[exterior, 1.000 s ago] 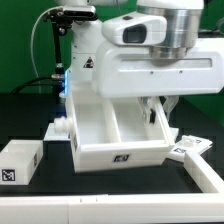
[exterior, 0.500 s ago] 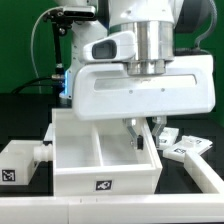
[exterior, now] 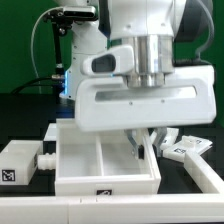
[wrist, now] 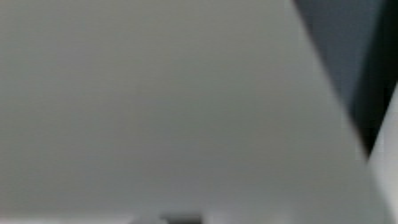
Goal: Assemble cabinet
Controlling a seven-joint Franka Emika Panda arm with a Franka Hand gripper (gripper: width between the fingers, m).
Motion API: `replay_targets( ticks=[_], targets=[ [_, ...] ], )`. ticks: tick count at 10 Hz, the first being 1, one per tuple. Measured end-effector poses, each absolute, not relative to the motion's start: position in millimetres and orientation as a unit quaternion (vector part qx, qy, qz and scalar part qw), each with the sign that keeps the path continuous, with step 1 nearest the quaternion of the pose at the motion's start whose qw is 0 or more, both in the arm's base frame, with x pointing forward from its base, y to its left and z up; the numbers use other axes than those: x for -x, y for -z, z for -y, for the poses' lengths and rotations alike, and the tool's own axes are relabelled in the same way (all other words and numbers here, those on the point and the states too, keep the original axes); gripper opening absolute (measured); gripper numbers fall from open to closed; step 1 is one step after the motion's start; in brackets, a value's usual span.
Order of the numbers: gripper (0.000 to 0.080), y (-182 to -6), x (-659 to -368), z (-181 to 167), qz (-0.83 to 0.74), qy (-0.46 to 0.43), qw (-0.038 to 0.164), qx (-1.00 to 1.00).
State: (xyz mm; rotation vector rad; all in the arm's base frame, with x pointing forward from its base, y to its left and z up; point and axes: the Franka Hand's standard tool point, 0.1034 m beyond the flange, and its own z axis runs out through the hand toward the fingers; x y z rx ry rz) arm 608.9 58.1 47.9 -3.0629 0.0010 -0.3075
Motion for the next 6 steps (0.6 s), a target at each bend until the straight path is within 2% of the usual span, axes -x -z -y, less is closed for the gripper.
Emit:
replay_targets(
  ticks=[1, 3, 4, 5, 6],
  targets=[
    [0.0091, -39.7, -604.5, -63.5, -0.003, 0.102, 0.031, 0.994],
    [0.0091, -37.4, -603.1, -64.0, -0.002, 0.099, 0.031, 0.995],
    [0.0162, -36.3, -601.6, -64.4, -0.001, 0.093, 0.031, 0.995],
    [0.0162, -36.5, -599.1, -63.8, -0.001, 0.073, 0.032, 0.997],
    [0.0345, -42.3, -597.1, -61.3, -0.002, 0.049, 0.032, 0.998]
  ],
)
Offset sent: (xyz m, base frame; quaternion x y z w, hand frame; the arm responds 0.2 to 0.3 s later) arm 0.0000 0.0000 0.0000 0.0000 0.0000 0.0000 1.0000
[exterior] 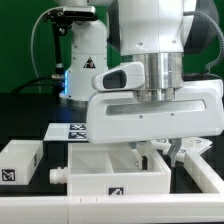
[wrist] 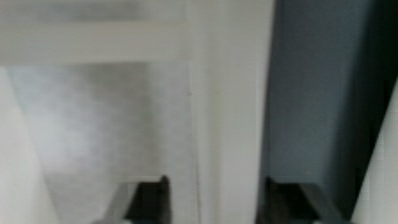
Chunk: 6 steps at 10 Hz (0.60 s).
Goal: Assemble cabinet
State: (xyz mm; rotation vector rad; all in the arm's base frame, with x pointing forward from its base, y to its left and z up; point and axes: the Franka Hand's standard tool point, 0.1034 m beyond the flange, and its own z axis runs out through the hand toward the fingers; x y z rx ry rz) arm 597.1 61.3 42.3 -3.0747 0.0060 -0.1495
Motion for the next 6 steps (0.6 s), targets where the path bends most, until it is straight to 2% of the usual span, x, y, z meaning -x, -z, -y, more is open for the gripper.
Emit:
replay_targets(
  ticks=[1, 2, 3, 4, 6],
  targets=[
    [0.0345, -46.5, -597.4, -62.2, -0.008, 0.014, 0.033, 0.999],
    [0.0539, -49.1, -599.4, -63.3, -0.009, -0.040, 0.036, 0.999],
    [0.0679, -48.0, -608.8, -62.0, -0.009, -0.053, 0.036, 0.998],
    [0.0761, -44.8, -607.2, -60.7, -0.004, -0.060, 0.036, 0.998],
    [0.0797, -44.5, -607.4, -61.2, -0.003, -0.059, 0.036, 0.998]
  ],
)
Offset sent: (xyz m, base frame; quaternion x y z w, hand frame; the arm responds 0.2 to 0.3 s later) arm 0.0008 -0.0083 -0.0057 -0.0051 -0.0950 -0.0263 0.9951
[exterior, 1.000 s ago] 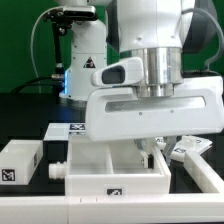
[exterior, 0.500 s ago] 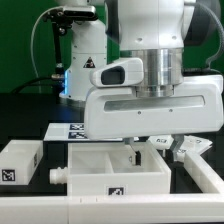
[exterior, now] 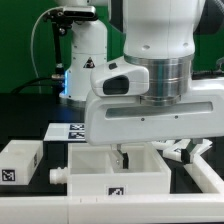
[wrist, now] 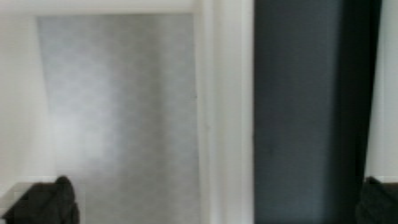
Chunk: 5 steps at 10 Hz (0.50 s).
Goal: Assemble cabinet
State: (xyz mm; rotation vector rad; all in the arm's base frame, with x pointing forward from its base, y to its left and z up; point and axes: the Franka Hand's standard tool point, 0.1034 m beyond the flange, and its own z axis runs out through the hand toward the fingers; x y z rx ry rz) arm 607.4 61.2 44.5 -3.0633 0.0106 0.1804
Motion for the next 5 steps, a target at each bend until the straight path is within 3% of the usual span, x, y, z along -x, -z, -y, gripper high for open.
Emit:
replay_targets(
  ticks=[5],
  targets=[
    [0.0796, -44.0, -607.1, -61.2, -0.003, -0.059, 0.036, 0.998]
  ],
)
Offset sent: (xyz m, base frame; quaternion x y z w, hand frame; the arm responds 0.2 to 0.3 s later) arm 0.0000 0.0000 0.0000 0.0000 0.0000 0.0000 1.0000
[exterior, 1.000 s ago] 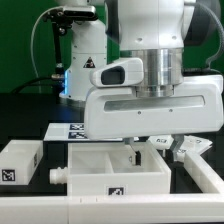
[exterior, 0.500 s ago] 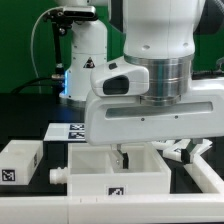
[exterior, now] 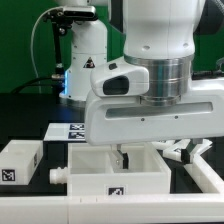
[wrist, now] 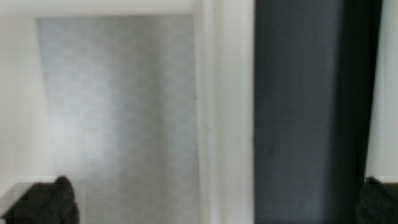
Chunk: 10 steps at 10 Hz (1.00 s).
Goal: Assemble cabinet
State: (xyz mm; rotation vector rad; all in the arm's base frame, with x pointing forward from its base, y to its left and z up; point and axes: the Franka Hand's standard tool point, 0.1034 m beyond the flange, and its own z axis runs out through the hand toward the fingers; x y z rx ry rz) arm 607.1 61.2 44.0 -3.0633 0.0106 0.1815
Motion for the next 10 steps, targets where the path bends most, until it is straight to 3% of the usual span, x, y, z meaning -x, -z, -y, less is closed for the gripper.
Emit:
replay_targets(
  ticks=[2, 3, 5, 6, 7, 10],
  targets=[
    [0.0464, -44.0, -607.1, -61.2, -0.003, -0.059, 0.036, 0.998],
    [0.0464, -43.9, -607.1, -61.2, -0.003, -0.059, 0.036, 0.998],
    [0.0145, -43.8, -607.0, -61.3, -0.003, -0.059, 0.036, 0.998],
    [0.0145, -44.3, -607.5, -61.1, -0.007, -0.059, 0.036, 0.998],
    [0.0088, -44.7, -608.3, -61.4, -0.019, -0.057, 0.035, 0.998],
    [0.0088, -46.8, -611.0, -58.8, -0.142, -0.053, 0.031, 0.988]
  ],
)
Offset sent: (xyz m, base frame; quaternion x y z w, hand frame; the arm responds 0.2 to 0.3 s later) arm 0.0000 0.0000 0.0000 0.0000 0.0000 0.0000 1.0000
